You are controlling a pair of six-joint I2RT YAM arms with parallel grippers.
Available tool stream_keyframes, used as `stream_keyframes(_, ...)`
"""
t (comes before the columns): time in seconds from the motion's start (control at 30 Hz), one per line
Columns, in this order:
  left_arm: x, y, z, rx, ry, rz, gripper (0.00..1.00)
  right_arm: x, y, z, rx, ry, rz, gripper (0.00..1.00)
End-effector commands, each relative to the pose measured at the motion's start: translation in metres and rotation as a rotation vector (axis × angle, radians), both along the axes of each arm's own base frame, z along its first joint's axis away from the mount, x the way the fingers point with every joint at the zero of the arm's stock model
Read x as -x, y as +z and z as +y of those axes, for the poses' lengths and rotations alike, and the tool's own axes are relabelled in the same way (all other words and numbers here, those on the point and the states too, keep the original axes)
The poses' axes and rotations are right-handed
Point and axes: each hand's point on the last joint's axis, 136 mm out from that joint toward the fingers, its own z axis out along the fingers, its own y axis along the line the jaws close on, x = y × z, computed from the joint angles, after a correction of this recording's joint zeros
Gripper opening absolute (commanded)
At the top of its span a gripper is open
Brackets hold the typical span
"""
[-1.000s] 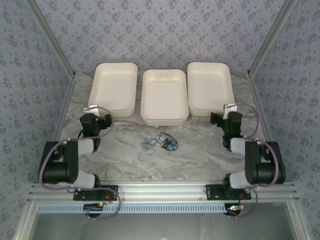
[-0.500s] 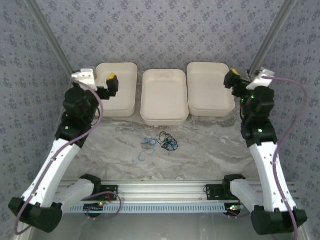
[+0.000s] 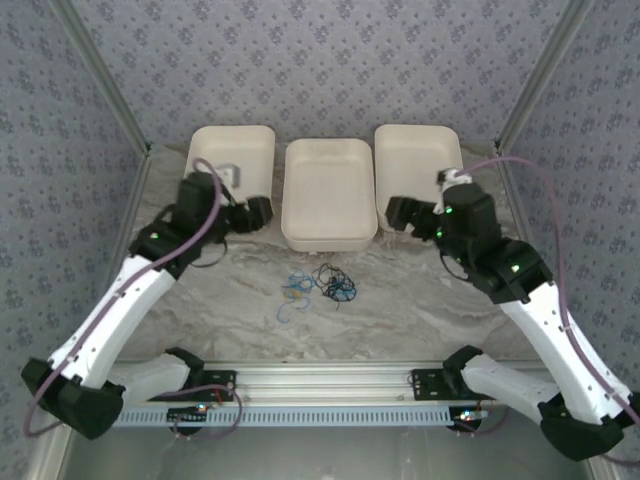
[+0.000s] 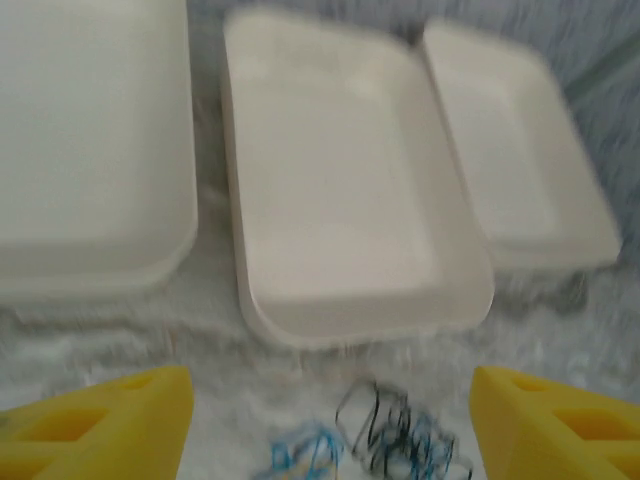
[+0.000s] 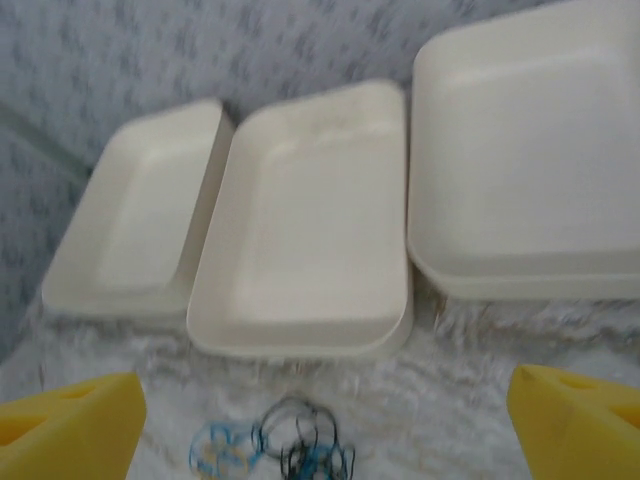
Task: Untangle the cables
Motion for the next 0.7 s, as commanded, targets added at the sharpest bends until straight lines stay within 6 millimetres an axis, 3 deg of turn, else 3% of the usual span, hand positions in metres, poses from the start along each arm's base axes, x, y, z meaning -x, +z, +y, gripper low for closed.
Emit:
stream_keyframes(0.0, 0.044, -0.067, -0.005, -0.128, -0.009, 0.201, 0.71, 0.021, -0.054, 0.016, 0.143, 0.003, 0.126, 0.96)
stream_keyframes(0.03, 0.054, -0.08, -0.01, -0.151, -0.033, 0.219, 0.71, 0.028, -0.072, 0.029, 0.171, 0.038, 0.15, 0.96)
stream_keyframes(0.17, 0.086, -0.12, -0.028, -0.227, -0.117, 0.291, 0.7, 0.049, -0.111, 0.075, 0.217, 0.157, 0.21, 0.96)
stream_keyframes(0.3, 0.104, -0.156, -0.027, -0.274, -0.125, 0.345, 0.68, 0.06, -0.14, 0.105, 0.222, 0.225, 0.281, 0.9)
stream_keyframes(0.47, 0.109, -0.174, -0.028, -0.253, -0.132, 0.334, 0.65, 0.063, -0.159, 0.118, 0.163, 0.248, 0.315, 0.85)
stream_keyframes(0.57, 0.109, -0.189, -0.021, -0.304, -0.122, 0.347, 0.57, 0.065, -0.168, 0.123, 0.12, 0.264, 0.356, 0.83)
stream_keyframes(0.67, 0.111, -0.205, -0.031, -0.307, -0.156, 0.385, 0.49, 0.065, -0.174, 0.129, 0.076, 0.273, 0.378, 0.81)
